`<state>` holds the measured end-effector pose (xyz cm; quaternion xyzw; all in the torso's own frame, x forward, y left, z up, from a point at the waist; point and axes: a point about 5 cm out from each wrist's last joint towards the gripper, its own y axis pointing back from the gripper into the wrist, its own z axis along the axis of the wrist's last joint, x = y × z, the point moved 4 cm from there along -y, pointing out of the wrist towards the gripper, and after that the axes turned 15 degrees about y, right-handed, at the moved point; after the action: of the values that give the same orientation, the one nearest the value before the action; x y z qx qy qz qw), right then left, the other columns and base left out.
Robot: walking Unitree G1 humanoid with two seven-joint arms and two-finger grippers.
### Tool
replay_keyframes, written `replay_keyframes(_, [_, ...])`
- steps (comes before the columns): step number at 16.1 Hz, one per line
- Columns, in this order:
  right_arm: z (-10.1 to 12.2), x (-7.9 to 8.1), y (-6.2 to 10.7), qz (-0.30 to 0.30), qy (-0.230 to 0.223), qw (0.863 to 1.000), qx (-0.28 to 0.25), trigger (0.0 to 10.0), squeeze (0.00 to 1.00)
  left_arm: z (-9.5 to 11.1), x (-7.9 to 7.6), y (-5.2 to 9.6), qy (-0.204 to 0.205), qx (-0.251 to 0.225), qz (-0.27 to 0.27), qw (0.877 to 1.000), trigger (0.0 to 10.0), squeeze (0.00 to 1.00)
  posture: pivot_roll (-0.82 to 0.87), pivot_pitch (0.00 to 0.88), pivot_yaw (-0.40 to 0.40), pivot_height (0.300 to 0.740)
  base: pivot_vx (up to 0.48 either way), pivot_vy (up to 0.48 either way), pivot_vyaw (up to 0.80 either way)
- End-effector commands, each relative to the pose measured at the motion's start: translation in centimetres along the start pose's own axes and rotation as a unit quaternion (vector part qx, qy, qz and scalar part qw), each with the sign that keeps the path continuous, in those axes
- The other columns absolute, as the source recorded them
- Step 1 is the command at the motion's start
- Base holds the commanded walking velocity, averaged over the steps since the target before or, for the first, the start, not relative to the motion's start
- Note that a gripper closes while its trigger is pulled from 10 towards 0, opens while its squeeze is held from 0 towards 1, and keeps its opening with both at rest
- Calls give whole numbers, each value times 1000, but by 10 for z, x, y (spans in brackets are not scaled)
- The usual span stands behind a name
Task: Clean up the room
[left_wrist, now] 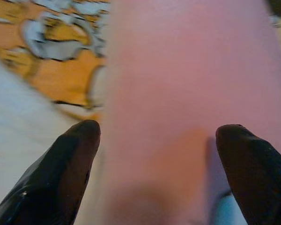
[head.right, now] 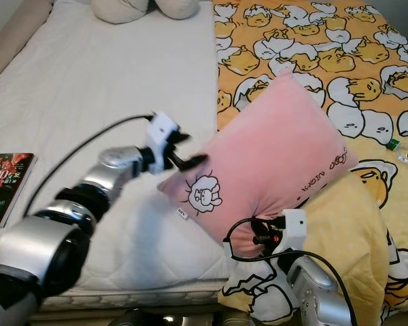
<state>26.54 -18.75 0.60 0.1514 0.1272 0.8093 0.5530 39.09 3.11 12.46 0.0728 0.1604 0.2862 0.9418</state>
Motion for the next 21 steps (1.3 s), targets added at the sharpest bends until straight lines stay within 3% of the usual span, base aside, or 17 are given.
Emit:
replay_keyframes(1, [-20, 12, 1, 21, -15, 999, 40, 0, 0, -15, -8, -3, 18, 24, -26, 999, 10000, 1000, -293, 136, 54, 740, 0, 0, 0])
replay_keyframes(2, [-20, 12, 1, 22, -15, 999, 40, 0, 0, -22, -17, -8, 19, 37, -46, 998, 10000, 0, -294, 134, 54, 740, 0, 0, 0])
replay_keyframes(4, [-19, 13, 0, 21, -16, 999, 39, 0, 0, -39, -31, -15, 16, 63, -70, 995, 10000, 0, -298, 131, 59, 740, 0, 0, 0])
replay_keyframes(5, [-19, 13, 0, 21, -16, 999, 38, 0, 0, -51, -31, -15, -12, 90, -55, 994, 10000, 0, -295, 131, 60, 740, 0, 0, 0])
replay_keyframes(7, [-20, 14, -1, 23, -16, 999, 39, 0, 0, -72, -11, -11, -94, 142, 48, 984, 10000, 0, -289, 129, 60, 740, 0, 0, 0])
replay_keyframes(9, [-19, 15, -2, 26, -16, 999, 38, 0, 0, -68, 5, -7, -110, 130, 124, 978, 10000, 0, -288, 130, 60, 740, 0, 0, 0])
replay_keyframes(11, [-19, 16, -2, 27, -16, 999, 38, 0, 0, -68, 6, -7, -99, 120, 136, 978, 10000, 0, -287, 130, 60, 740, 0, 0, 0])
replay_keyframes(12, [-19, 16, -3, 28, -16, 999, 39, 0, 0, -73, 1, -9, -94, 125, 118, 981, 0, 0, -282, 130, 60, 740, 0, 0, 0])
replay_keyframes(14, [-20, 17, -3, 29, -17, 999, 39, 0, 0, -83, -8, -11, -87, 138, 91, 982, 0, 0, -281, 132, 61, 740, 0, 0, 0])
replay_keyframes(16, [-19, 18, -4, 31, -17, 999, 38, 0, 0, -89, -14, -13, -48, 134, 87, 986, 0, 0, -280, 131, 62, 740, 0, 0, 0])
replay_keyframes(21, [-19, 19, -5, 34, -20, 999, 37, 0, 0, -86, -15, -14, -23, 116, 77, 990, 0, 0, -278, 119, 66, 740, 0, 0, 0])
